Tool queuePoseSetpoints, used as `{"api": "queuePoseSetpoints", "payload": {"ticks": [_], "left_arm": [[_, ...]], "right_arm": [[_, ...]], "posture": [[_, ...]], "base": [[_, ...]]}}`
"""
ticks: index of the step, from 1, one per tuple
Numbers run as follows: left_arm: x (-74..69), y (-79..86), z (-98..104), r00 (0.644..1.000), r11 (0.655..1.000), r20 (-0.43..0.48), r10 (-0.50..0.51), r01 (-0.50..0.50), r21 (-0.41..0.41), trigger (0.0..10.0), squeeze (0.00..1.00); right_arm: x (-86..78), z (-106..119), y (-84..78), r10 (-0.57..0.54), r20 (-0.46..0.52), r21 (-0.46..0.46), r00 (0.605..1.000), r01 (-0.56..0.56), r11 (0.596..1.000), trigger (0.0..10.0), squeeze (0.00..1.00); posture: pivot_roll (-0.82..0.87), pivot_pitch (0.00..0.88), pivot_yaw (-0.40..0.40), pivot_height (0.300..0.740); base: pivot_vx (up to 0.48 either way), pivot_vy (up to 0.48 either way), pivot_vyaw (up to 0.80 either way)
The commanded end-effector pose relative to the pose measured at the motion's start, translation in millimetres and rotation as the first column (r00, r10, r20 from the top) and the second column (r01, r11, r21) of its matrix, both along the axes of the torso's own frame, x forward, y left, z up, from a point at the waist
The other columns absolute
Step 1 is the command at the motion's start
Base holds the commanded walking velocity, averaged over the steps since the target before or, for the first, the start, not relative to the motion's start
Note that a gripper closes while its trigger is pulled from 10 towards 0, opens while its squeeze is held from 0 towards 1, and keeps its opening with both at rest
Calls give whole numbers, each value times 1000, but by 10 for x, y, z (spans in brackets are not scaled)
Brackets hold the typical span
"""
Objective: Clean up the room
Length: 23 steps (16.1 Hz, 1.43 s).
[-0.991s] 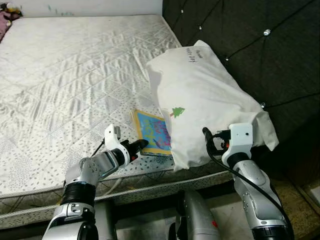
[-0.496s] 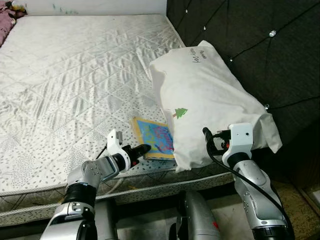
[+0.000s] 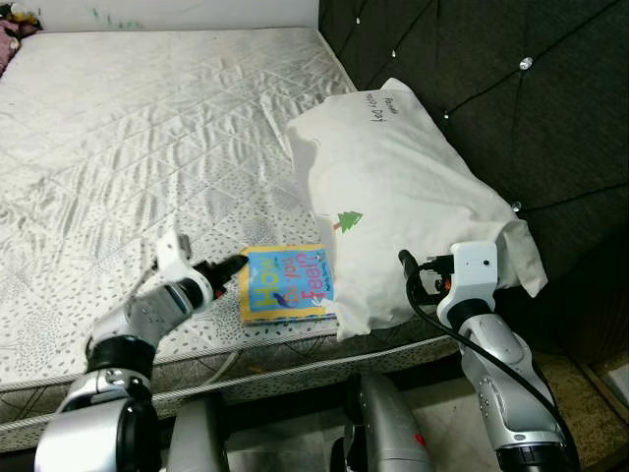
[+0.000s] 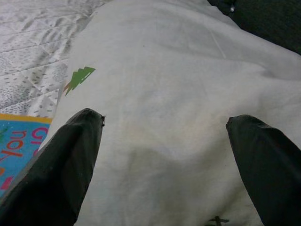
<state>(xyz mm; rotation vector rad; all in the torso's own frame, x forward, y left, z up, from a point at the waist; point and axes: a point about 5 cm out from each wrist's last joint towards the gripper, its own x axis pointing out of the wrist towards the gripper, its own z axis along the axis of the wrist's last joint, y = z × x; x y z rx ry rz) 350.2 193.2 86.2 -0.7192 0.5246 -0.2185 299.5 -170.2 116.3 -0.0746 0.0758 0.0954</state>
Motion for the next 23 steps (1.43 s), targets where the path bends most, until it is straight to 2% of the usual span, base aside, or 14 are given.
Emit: {"api": "queuePoseSetpoints", "payload": {"ticks": [1, 3, 6, 8, 10, 11, 13, 15, 18, 19, 20, 21, 22, 23], "left_arm": [[-8, 24, -35, 1000, 1000, -22, 2, -2, 30, 10000, 1000], [-4, 31, -66, 1000, 996, -19, -3, 5, 84, 10000, 1000], [16, -66, -34, 996, 987, 89, 31, -44, 157, 10000, 1000], [-41, -110, -19, 985, 976, 167, 39, -73, 204, 10000, 1000], [-184, -140, 13, 957, 953, 283, 65, -143, 266, 10000, 1000], [-256, -129, 27, 938, 918, 339, 71, -195, 346, 10000, 1000], [-423, -80, 97, 883, 837, 453, 121, -336, 431, 10000, 1000], [-591, -80, 156, 850, 785, 519, 95, -384, 485, 10000, 1000], [-810, -91, 200, 819, 741, 565, 105, -443, 505, 10000, 1000], [-854, -83, 255, 790, 722, 602, 113, -482, 497, 10000, 1000], [-885, -103, 305, 777, 707, 622, 91, -490, 509, 10000, 678], [-889, -111, 312, 778, 705, 623, 83, -488, 515, 10000, 678], [-906, -118, 299, 793, 708, 604, 83, -474, 524, 10000, 0], [-917, -128, 285, 802, 714, 591, 82, -461, 527, 10000, 0]], "right_arm": [[15, 26, -35, -6, 11, -17, 1000, 6, 1000, 10000, 0], [16, 19, -27, -2, 10, -18, 1000, 2, 1000, 10000, 0], [32, 26, -10, 6, 15, -6, 1000, -6, 1000, 10000, 0], [43, 22, 29, 12, 18, 26, 1000, -13, 1000, 10000, 0], [66, 46, 132, 41, 34, 88, 999, -44, 995, 10000, 0], [76, 47, 181, 54, 37, 112, 998, -58, 992, 10000, 0], [105, 54, 284, 85, 38, 167, 996, -90, 982, 10000, 0], [110, 95, 318, 85, 67, 205, 994, -97, 974, 10000, 0], [120, 181, 292, 55, 127, 263, 990, -87, 961, 10000, 0], [153, 212, 307, 51, 134, 296, 990, -89, 951, 10000, 0], [182, 249, 321, 53, 144, 304, 988, -95, 948, 10000, 0], [188, 258, 326, 54, 147, 301, 988, -97, 949, 10000, 0], [195, 271, 325, 49, 151, 302, 987, -93, 949, 10000, 0], [190, 267, 319, 46, 150, 303, 988, -90, 949, 10000, 0]], "posture": [[-110, 92, -79, 560], [-110, 91, -79, 560], [-99, 78, -74, 560], [-81, 55, -61, 560], [-59, 30, -47, 560], [-55, 25, -45, 560], [-33, 9, -31, 560], [-22, 4, -26, 560], [0, 0, -12, 569], [3, 0, -9, 583], [5, 0, -6, 597], [5, 0, -6, 601], [5, 4, -4, 615], [3, 5, -2, 625]], "base": [[0, 0, 0], [0, 0, 0], [0, 0, 0], [0, 0, 0], [0, 0, 0], [0, 0, 0], [0, 0, 0], [0, 0, 0], [0, 0, 0], [0, 0, 0], [0, 0, 0], [0, 0, 0], [0, 0, 0], [0, 0, 0]]}}
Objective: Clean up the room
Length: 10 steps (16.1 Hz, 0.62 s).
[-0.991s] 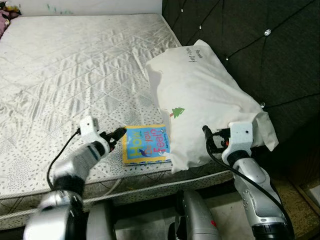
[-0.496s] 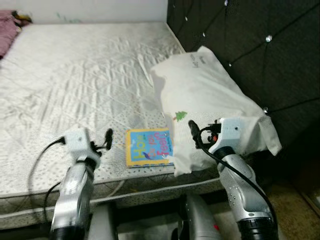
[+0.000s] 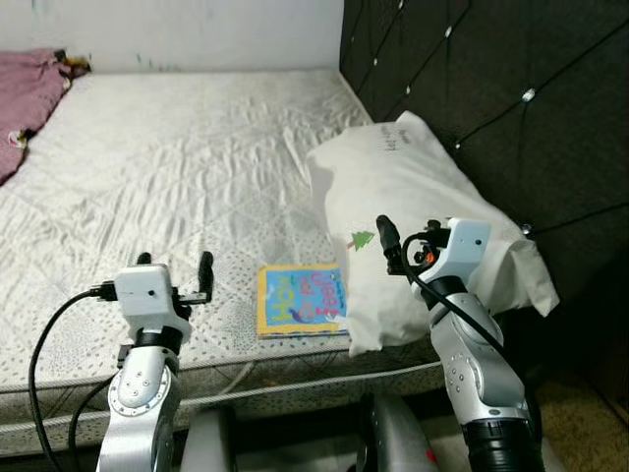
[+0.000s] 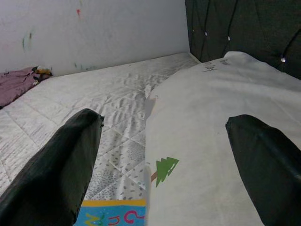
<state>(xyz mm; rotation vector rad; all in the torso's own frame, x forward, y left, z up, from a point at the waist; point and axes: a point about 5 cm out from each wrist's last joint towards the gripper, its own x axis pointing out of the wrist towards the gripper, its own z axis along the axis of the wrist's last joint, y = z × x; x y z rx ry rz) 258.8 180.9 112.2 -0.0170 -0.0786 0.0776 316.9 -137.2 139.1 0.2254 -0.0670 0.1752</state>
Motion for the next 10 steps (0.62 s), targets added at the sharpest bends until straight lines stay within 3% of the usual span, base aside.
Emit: {"api": "queuePoseSetpoints", "payload": {"ticks": [1, 5, 9, 10], "left_arm": [[-9, -29, 1, 1000, 1000, -17, -5, 5, -3, 10000, 0], [71, -198, -11, 998, 999, -50, -26, 25, -31, 10000, 0], [117, -236, -5, 994, 994, -85, -65, 57, -92, 10000, 0], [121, -236, 6, 995, 995, -71, -77, 72, -66, 10000, 0]], "right_arm": [[4, 23, -25, -15, 10, 9, 1000, 15, 1000, 10000, 0], [12, 20, -45, -31, 7, 11, 999, 31, 999, 10000, 0], [27, 36, -66, -43, 9, 7, 999, 43, 999, 10000, 0], [26, 35, -66, -42, 9, 6, 999, 42, 999, 10000, 0]], "posture": [[1, 2, -2, 634], [-14, 0, 8, 681], [-21, 0, 7, 724], [-21, 0, 7, 729]], "base": [[0, 0, 0], [0, 0, 0], [0, 0, 0], [0, 0, 0]]}}
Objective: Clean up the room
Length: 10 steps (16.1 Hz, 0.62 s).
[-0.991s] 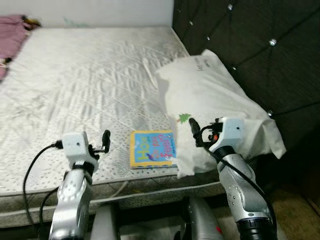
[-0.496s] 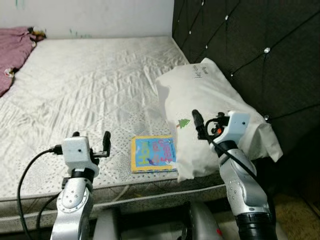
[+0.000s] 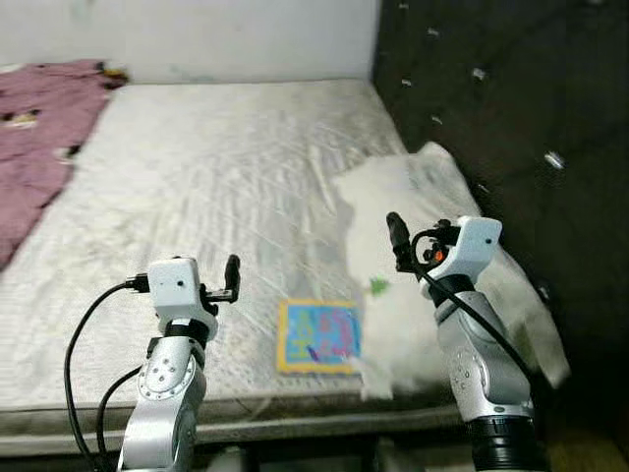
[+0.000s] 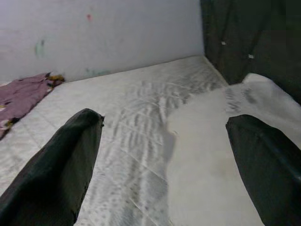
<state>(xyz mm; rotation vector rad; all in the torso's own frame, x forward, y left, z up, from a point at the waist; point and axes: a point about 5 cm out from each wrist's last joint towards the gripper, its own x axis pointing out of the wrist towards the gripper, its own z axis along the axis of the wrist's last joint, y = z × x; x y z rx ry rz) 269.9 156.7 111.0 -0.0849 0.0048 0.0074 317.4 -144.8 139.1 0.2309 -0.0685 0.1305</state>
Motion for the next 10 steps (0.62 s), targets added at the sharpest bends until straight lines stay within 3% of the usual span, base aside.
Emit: {"api": "queuePoseSetpoints", "payload": {"ticks": [1, 10], "left_arm": [[12, -1, 18, 1000, 1000, 13, -14, 14, 7, 10000, 0], [26, -94, 30, 1000, 999, 8, -29, 29, -37, 10000, 0]], "right_arm": [[18, 33, 12, 2, 10, -2, 1000, -2, 1000, 10000, 0], [-12, 9, 38, 21, -5, 12, 1000, -21, 1000, 10000, 0]], "posture": [[-21, 0, 7, 739], [-16, 2, -7, 740]], "base": [[0, 0, 0], [0, 31, 0]]}}
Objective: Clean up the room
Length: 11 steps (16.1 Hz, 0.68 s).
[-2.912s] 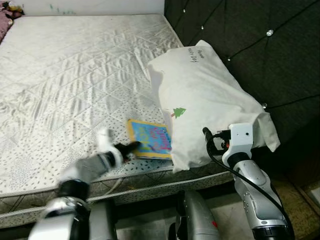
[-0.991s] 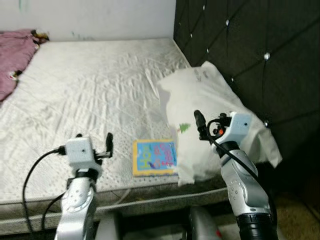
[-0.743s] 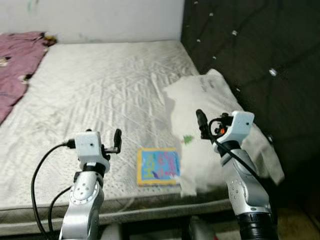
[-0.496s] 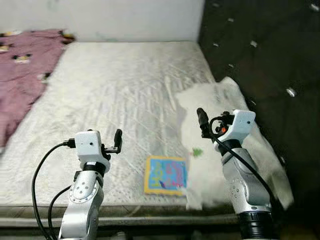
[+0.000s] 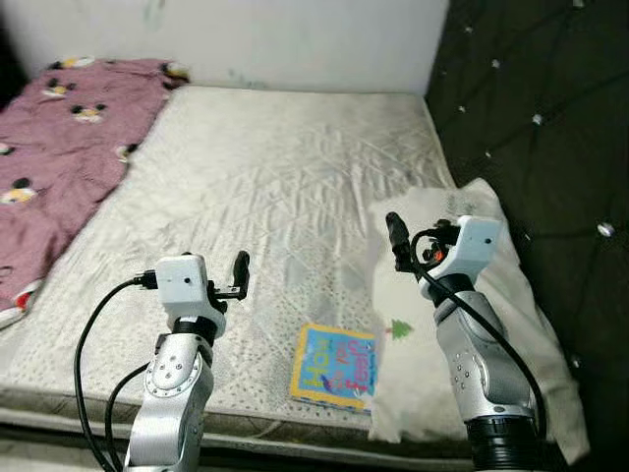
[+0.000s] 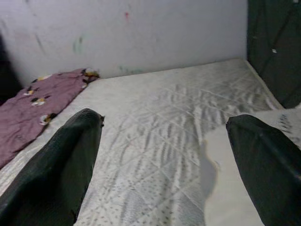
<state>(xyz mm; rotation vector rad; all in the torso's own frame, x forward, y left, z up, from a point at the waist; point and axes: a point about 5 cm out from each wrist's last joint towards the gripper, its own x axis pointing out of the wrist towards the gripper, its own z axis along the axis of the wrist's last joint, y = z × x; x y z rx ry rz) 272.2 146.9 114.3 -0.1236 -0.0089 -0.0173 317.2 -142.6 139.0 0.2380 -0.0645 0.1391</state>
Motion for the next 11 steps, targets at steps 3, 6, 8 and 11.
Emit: {"api": "queuePoseSetpoints", "payload": {"ticks": [3, 6, 8, 11], "left_arm": [[13, 14, 2, 1000, 1000, -7, -4, 4, 0, 10000, 0], [14, 12, 0, 1000, 1000, -9, -3, 3, -2, 10000, 0], [14, 7, -1, 1000, 1000, -10, 3, -3, -18, 10000, 0], [31, 16, 6, 1000, 999, -15, 15, -16, -32, 10000, 0]], "right_arm": [[-22, -28, 22, 13, -14, -6, 1000, -13, 1000, 10000, 0], [-23, -41, 42, 17, -19, -13, 1000, -17, 1000, 10000, 0], [-18, -46, 46, 18, -21, -16, 1000, -18, 1000, 10000, 0], [-32, -87, 52, 11, -48, -11, 999, -12, 1000, 10000, 0]], "posture": [[-12, 4, -10, 740], [-10, 1, -13, 740], [-10, 1, -13, 740], [-14, 7, -13, 740]], "base": [[0, 399, 0], [0, 480, 0], [0, 480, 0], [0, 480, 0]]}}
